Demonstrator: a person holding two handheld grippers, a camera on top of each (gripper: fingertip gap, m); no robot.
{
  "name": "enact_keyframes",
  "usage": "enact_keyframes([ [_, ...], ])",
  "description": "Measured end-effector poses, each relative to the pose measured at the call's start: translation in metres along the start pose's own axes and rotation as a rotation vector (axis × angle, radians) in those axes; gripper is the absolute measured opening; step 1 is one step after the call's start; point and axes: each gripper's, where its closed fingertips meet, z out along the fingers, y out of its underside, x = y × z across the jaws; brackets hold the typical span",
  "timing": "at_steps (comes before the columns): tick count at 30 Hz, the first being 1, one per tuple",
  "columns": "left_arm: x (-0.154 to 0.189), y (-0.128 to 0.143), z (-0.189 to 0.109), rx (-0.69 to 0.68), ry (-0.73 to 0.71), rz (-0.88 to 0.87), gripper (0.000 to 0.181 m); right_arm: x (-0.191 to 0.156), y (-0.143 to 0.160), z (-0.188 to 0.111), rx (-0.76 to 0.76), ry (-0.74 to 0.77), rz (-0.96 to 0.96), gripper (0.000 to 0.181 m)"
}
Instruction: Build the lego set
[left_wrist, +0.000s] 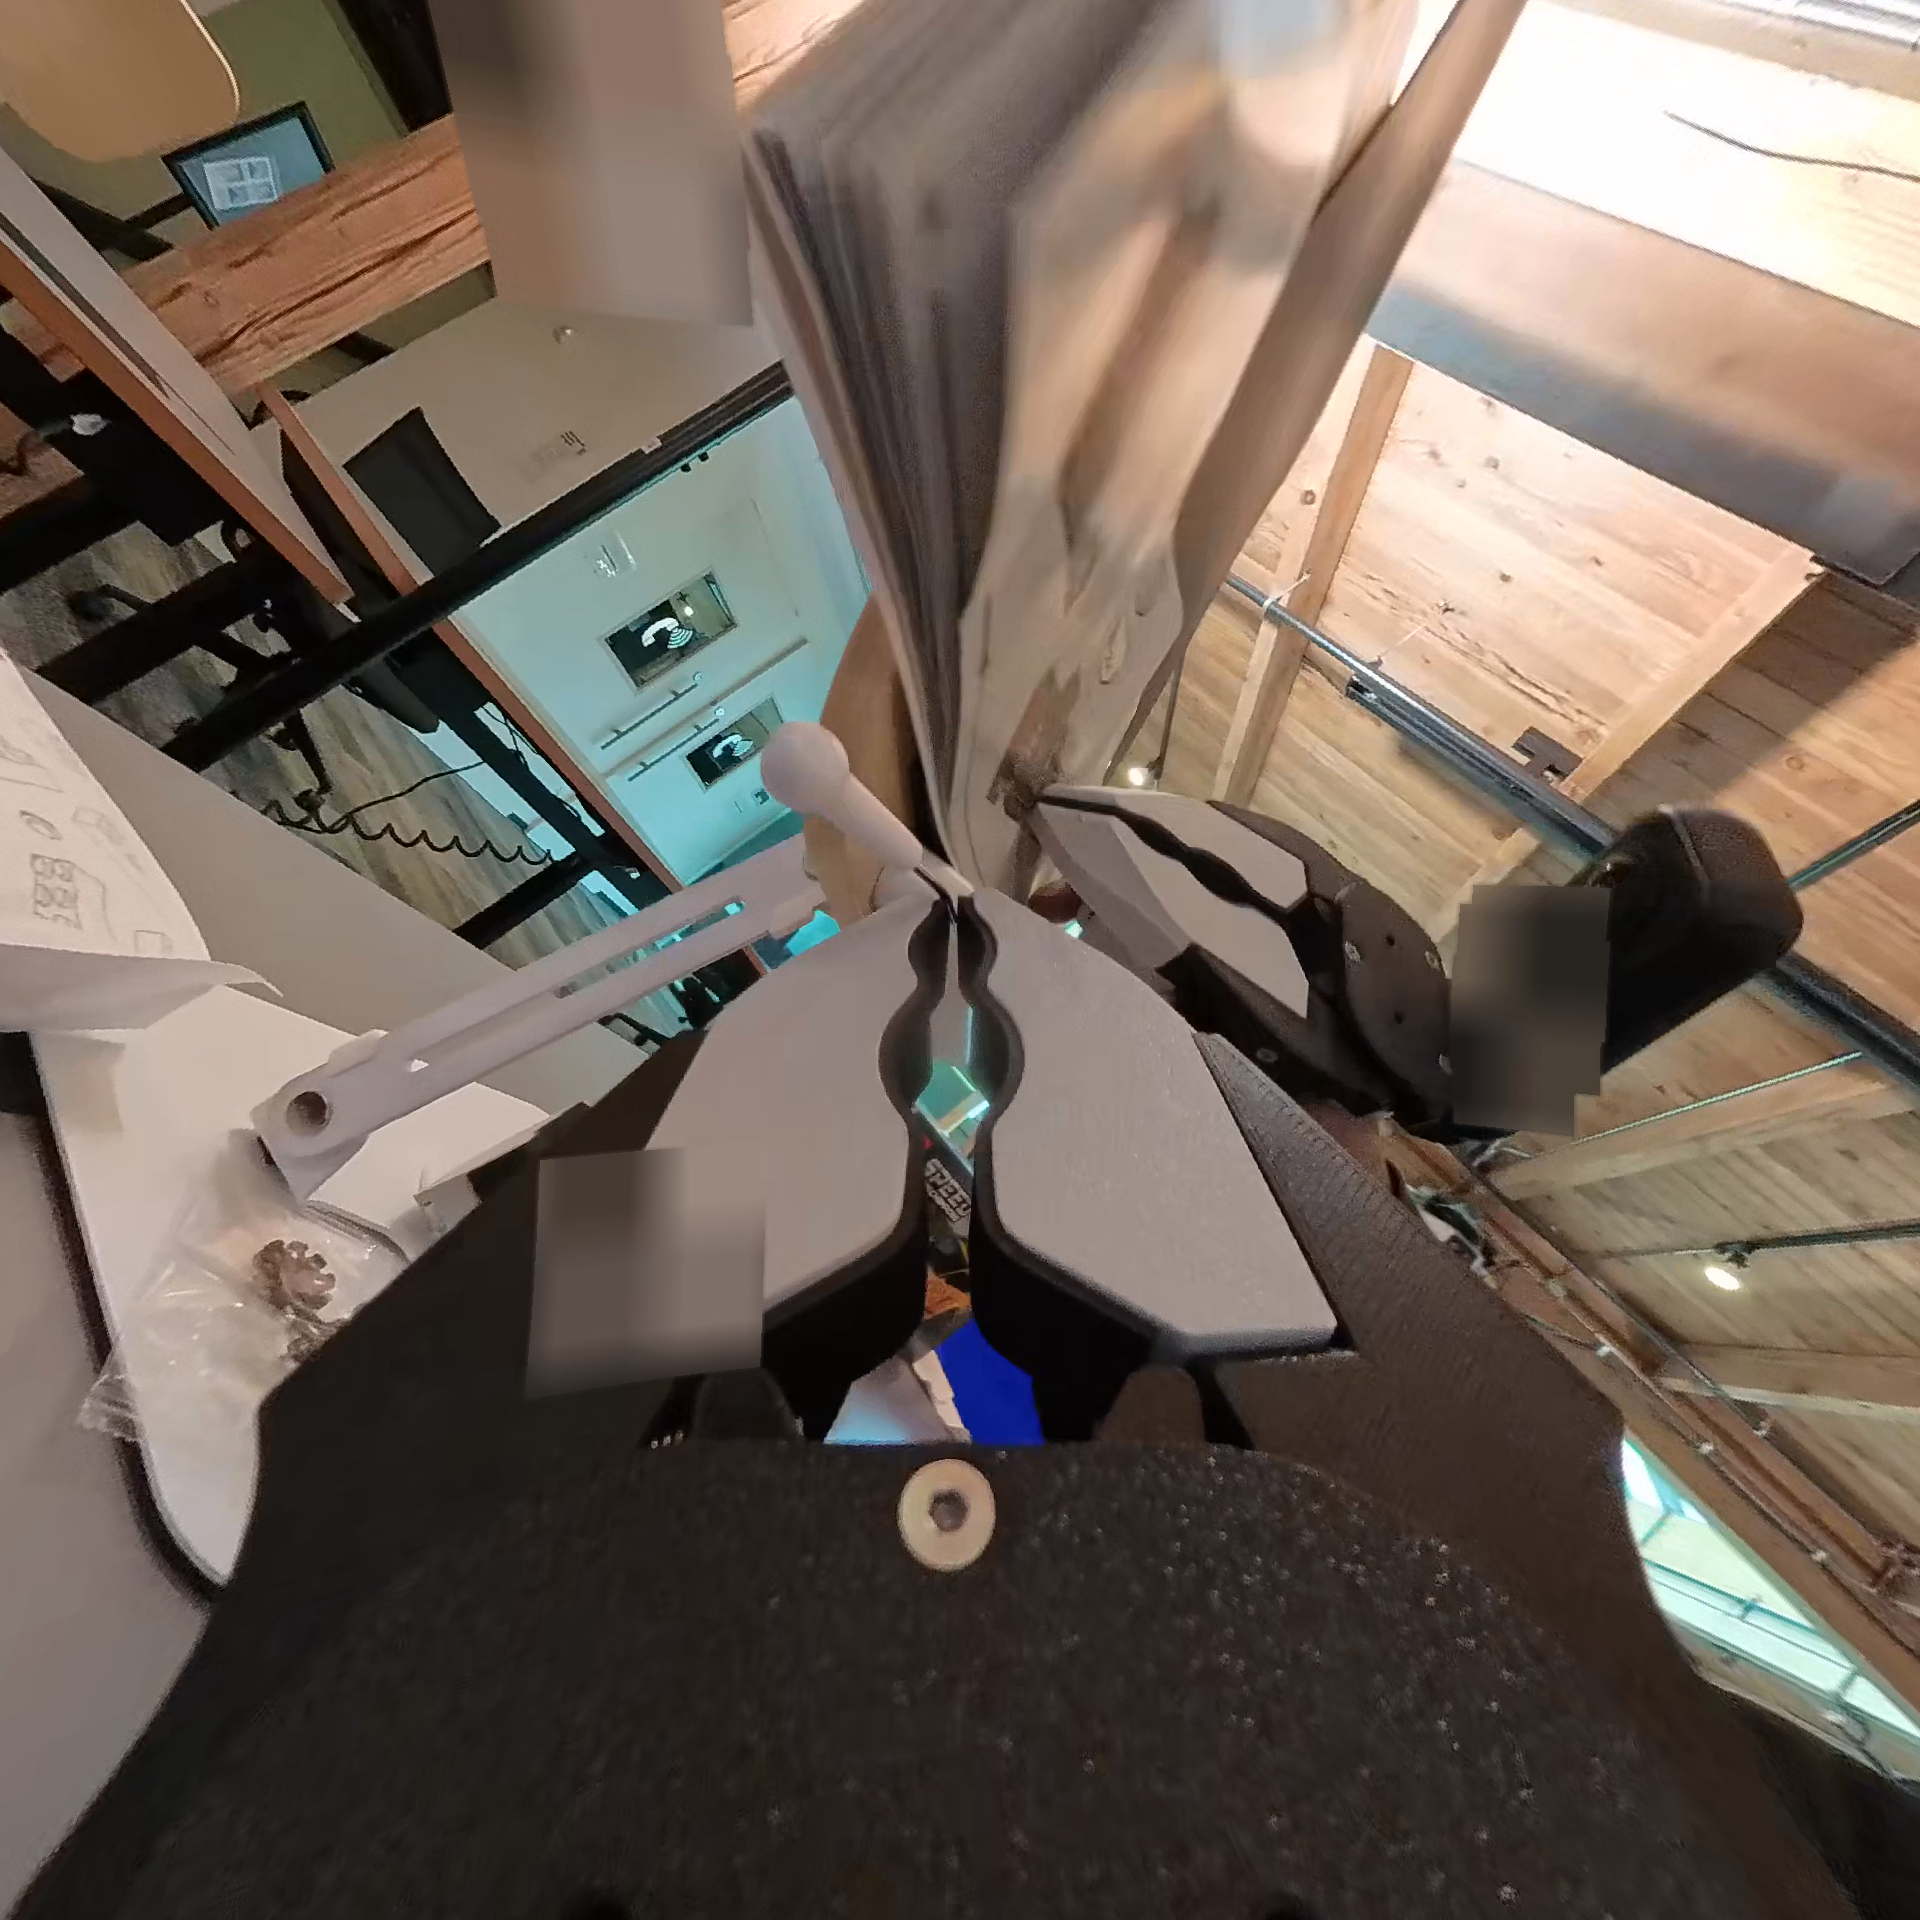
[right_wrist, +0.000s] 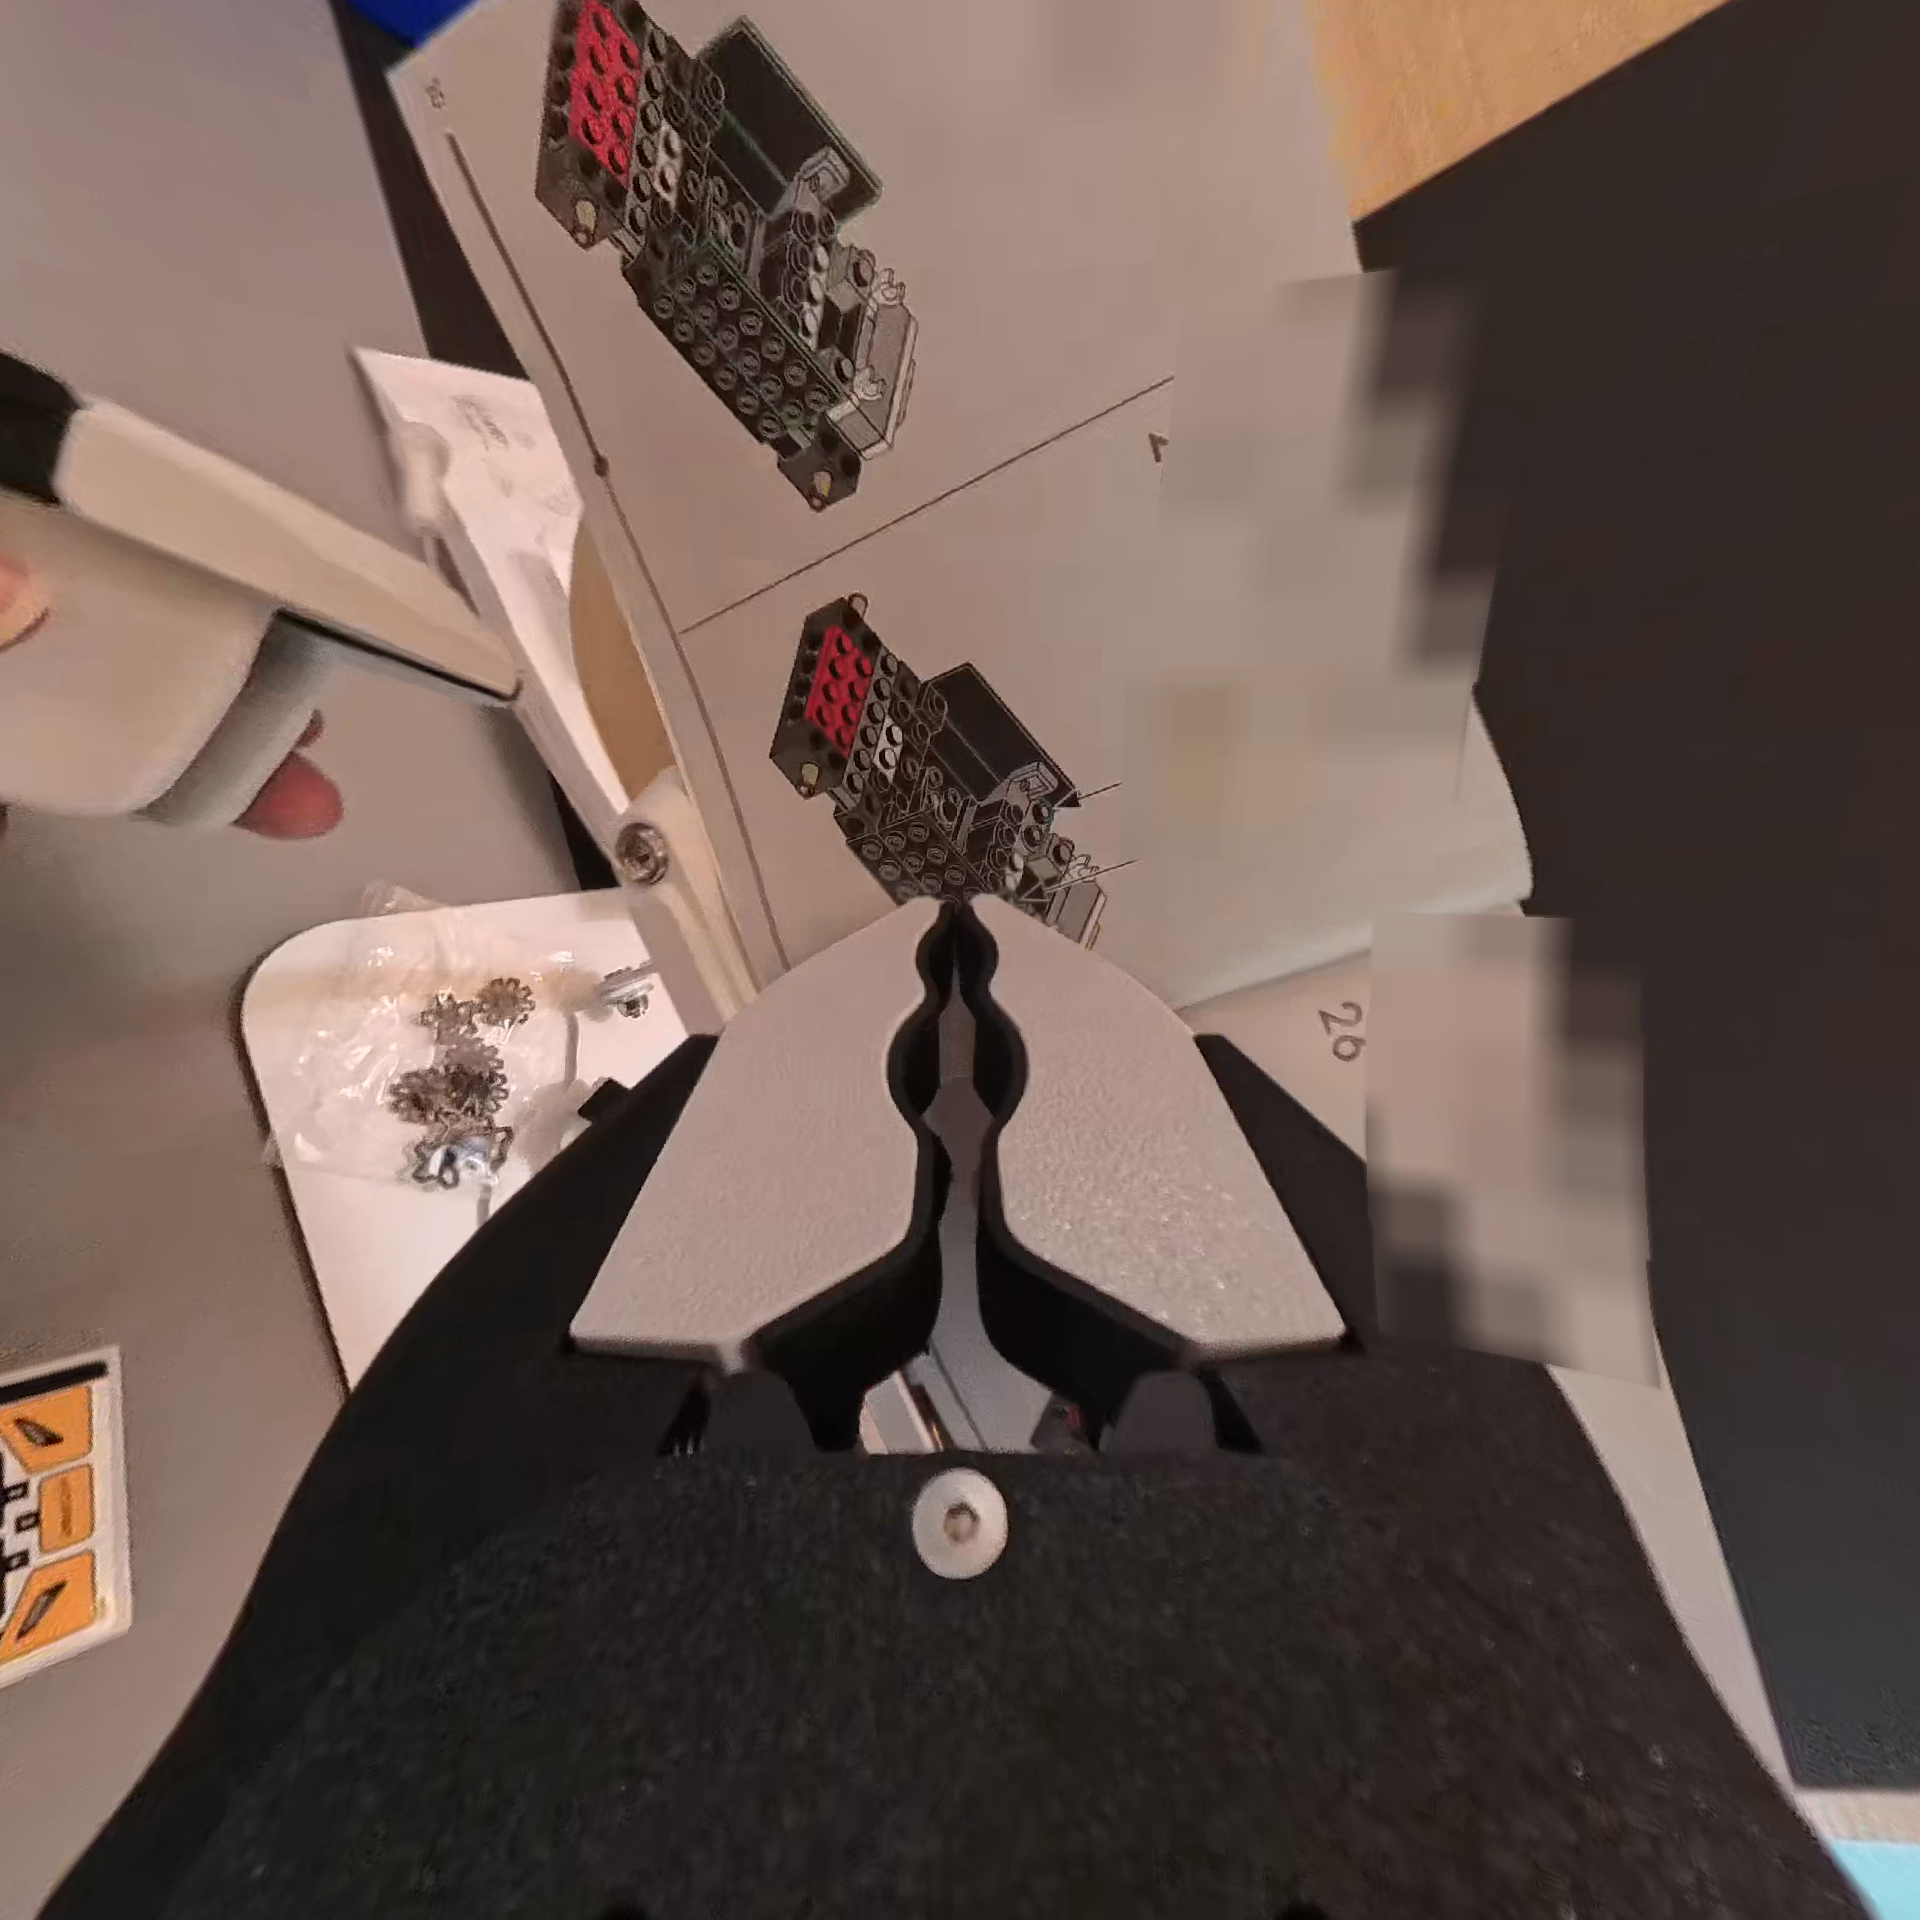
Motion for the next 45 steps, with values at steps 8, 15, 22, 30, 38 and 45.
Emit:
enact_keyframes([
  [8,0.009,-0.001,0.001,0.036,-0.093,0.243,0.001,0.002,-0.002,0.005,0.013,0.015,0.149,0.0],
  [15,0.022,-0.007,0.015,-0.068,-0.21,0.682,0.002,0.004,-0.003,0.006,0.032,0.039,0.193,0.0],
  [22,0.03,0.0,0.045,-0.427,-0.26,1.168,0.002,0.003,-0.004,0.006,0.054,0.007,0.235,0.0],
  [30,0.025,0.019,0.061,-0.687,-0.301,1.44,0.001,0.003,-0.004,0.003,0.115,-0.039,0.355,0.0],
  [38,0.023,0.019,0.061,-0.71,-0.298,1.443,0.002,0.007,0.004,-0.031,0.248,-0.051,0.463,0.0],
  [45,0.022,0.021,0.063,-0.721,-0.304,1.52,0.001,-0.005,0.025,-0.011,0.104,0.02,0.272,0.0],
])
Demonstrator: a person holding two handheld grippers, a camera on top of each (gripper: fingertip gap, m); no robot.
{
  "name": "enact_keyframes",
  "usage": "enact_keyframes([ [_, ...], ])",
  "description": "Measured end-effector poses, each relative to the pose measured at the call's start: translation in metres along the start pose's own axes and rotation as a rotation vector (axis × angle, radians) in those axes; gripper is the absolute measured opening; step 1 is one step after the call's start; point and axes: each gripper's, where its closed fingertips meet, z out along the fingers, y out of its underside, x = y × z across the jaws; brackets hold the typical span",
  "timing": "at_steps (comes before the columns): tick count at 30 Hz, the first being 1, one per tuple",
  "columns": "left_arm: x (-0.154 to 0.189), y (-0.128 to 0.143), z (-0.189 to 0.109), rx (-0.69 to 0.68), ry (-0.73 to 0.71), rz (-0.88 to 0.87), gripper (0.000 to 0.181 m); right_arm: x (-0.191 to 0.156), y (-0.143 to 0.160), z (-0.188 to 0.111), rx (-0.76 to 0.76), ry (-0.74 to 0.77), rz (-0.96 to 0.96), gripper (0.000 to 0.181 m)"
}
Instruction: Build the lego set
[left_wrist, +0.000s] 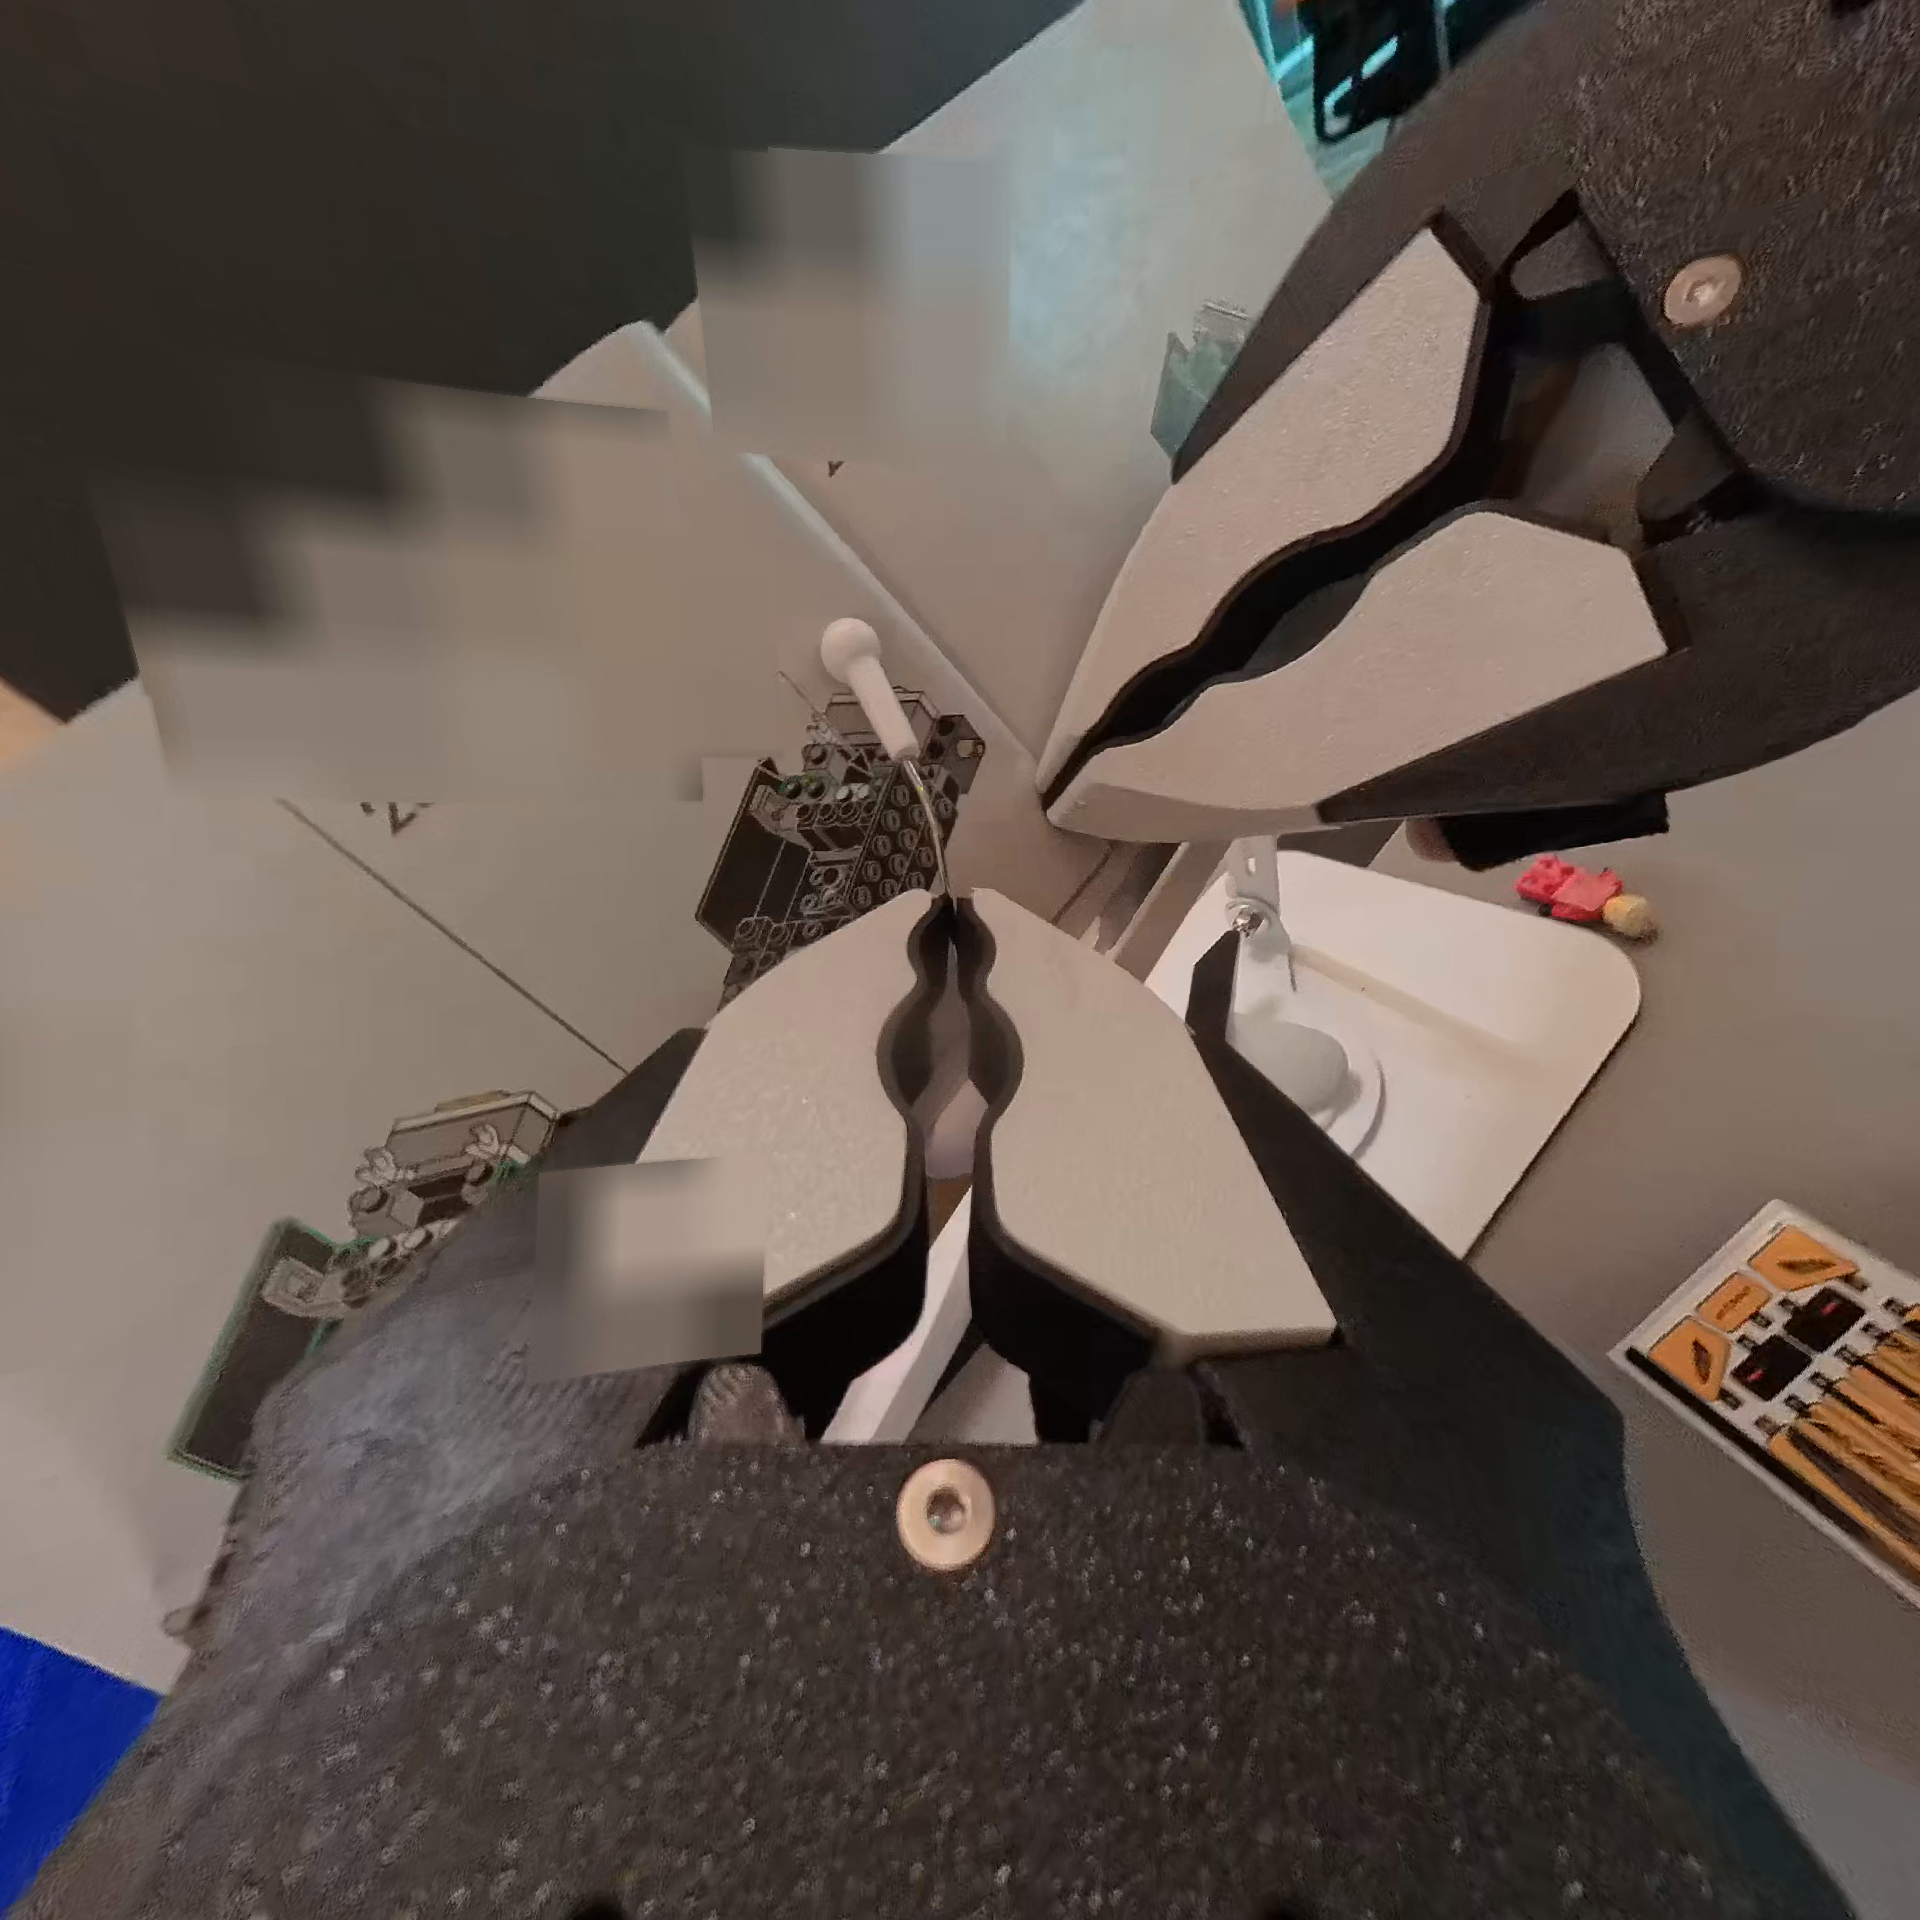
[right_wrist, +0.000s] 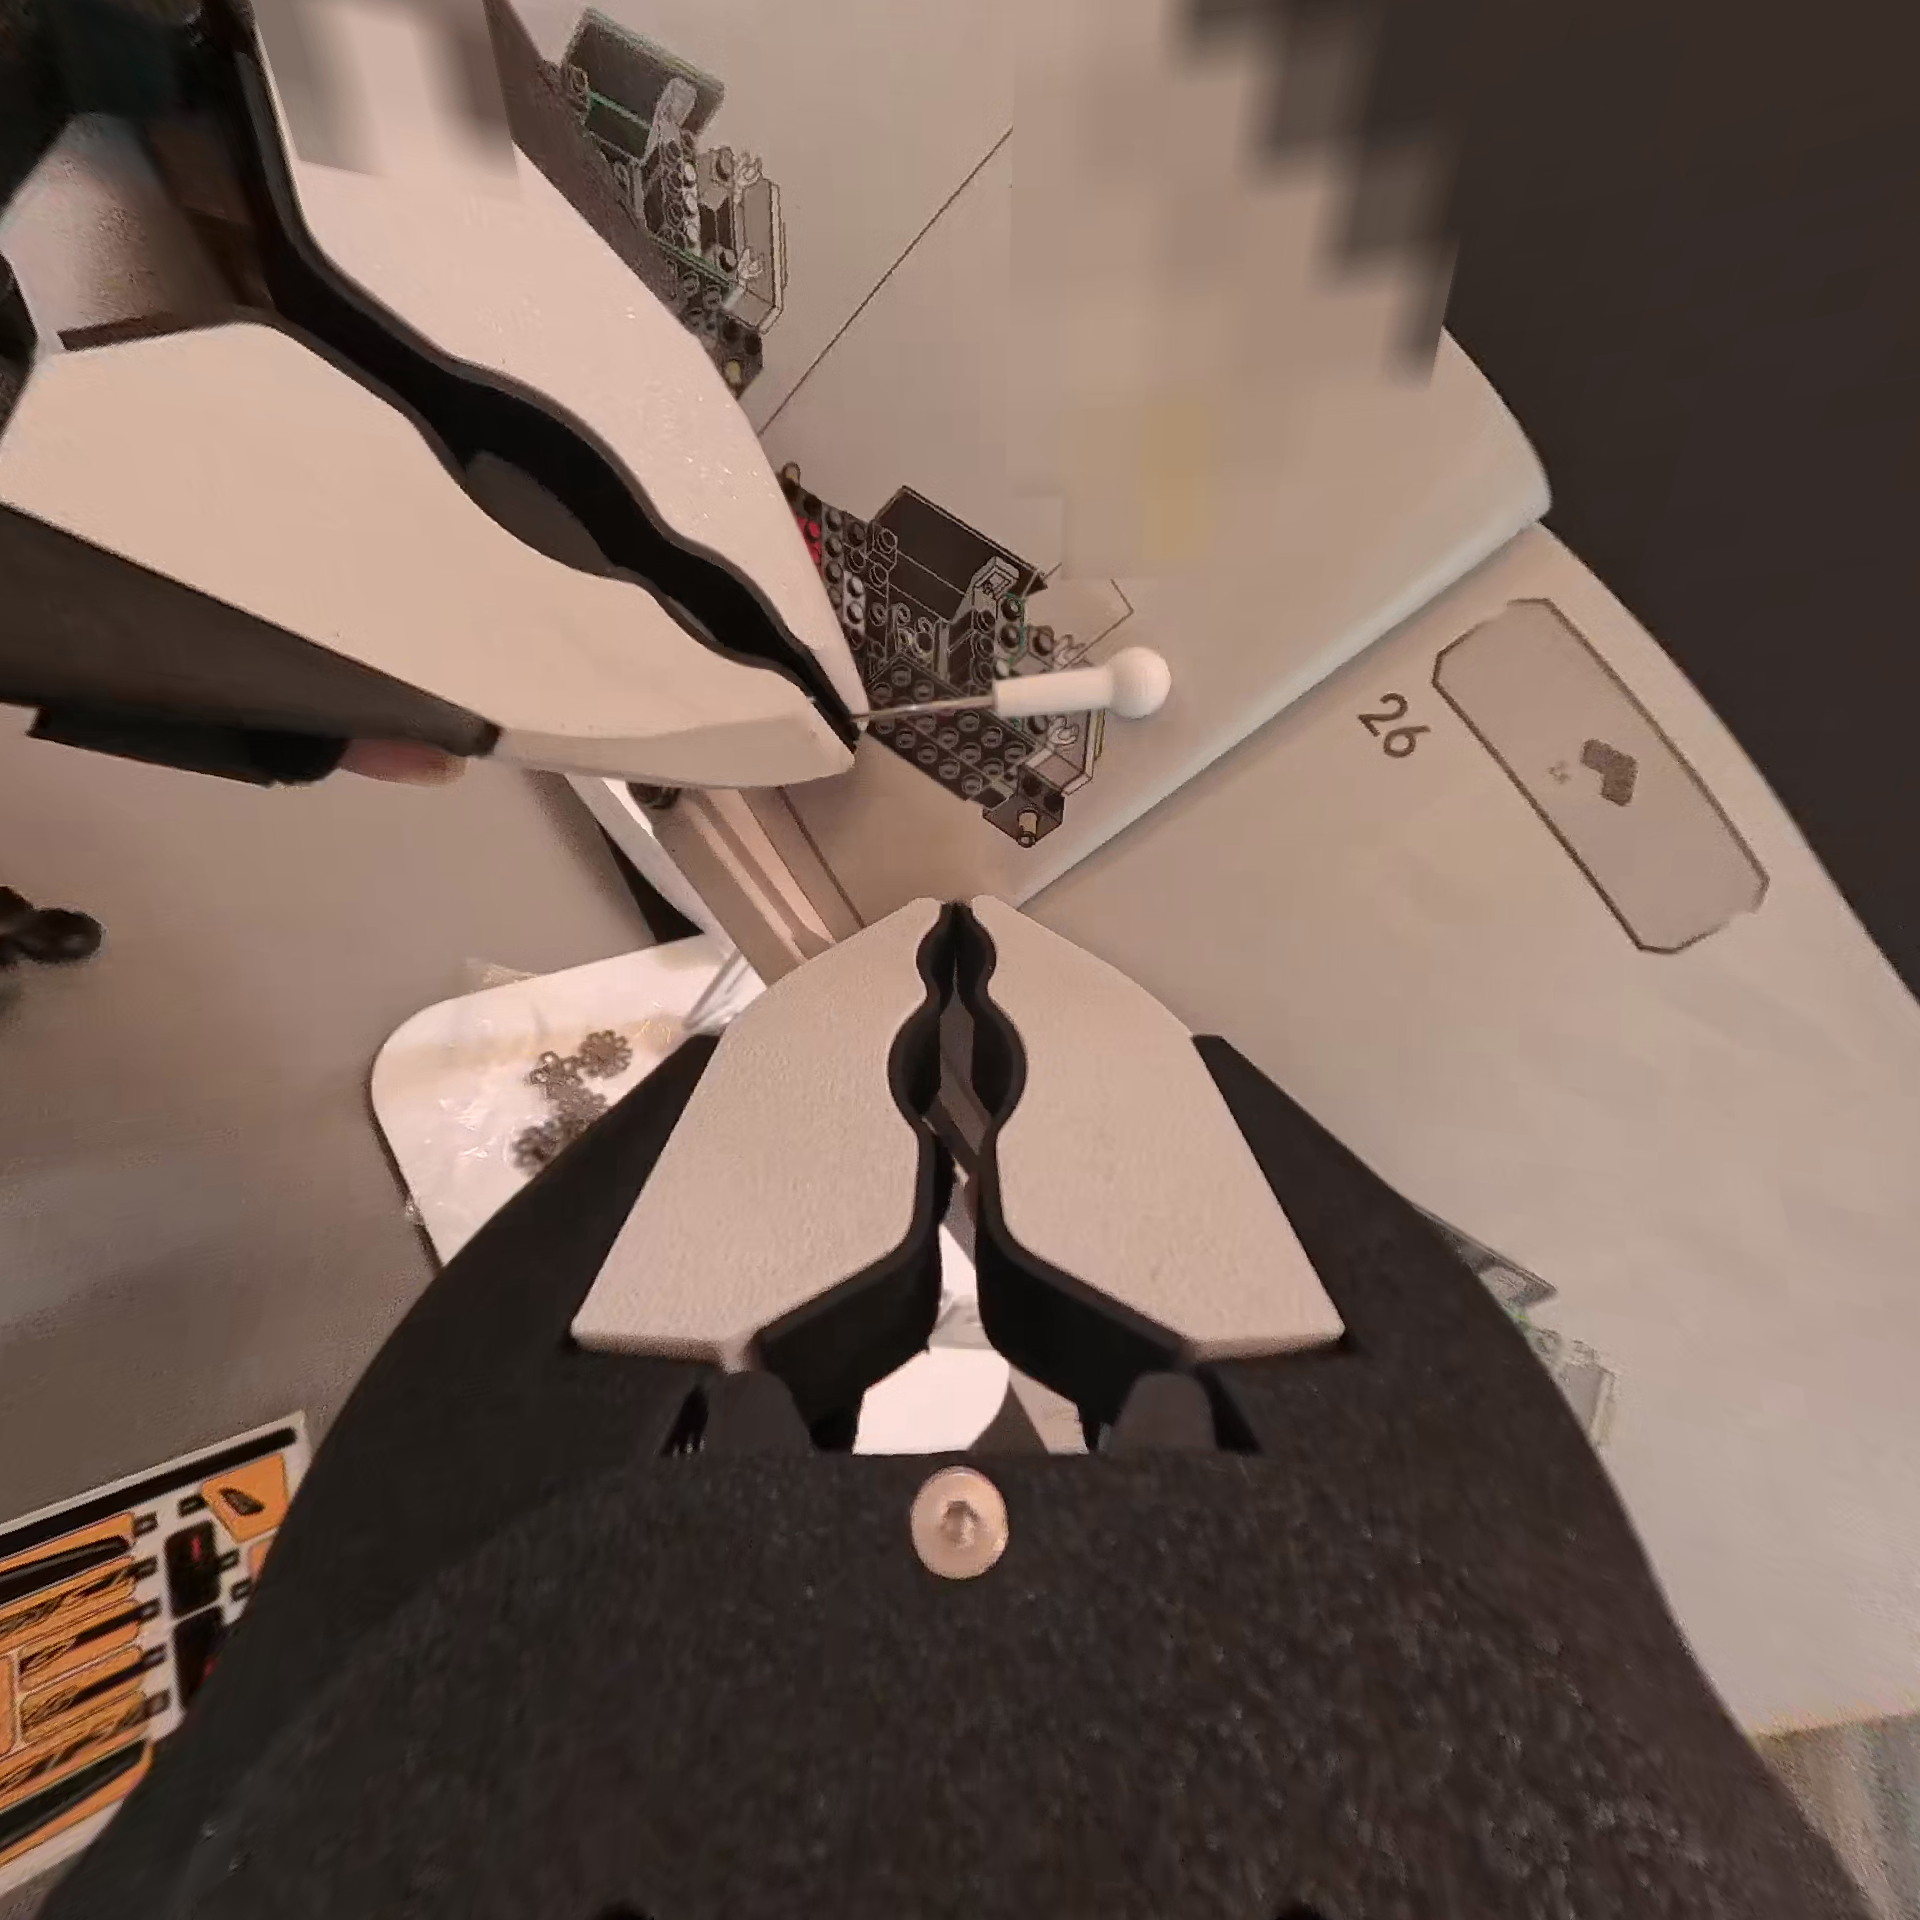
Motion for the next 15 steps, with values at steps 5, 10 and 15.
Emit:
enact_keyframes([
  [5,0.005,0.0,0.003,-0.05,0.005,0.125,0.001,0.001,0.001,-0.001,0.015,0.0,0.047,0.0],
  [10,0.006,0.002,0.005,-0.09,0.02,0.085,0.001,0.001,0.001,0.0,0.014,0.023,0.037,0.0],
  [15,0.004,0.001,0.0,-0.107,-0.019,0.067,0.011,0.003,-0.007,-0.017,0.095,0.031,0.12,0.003],
])
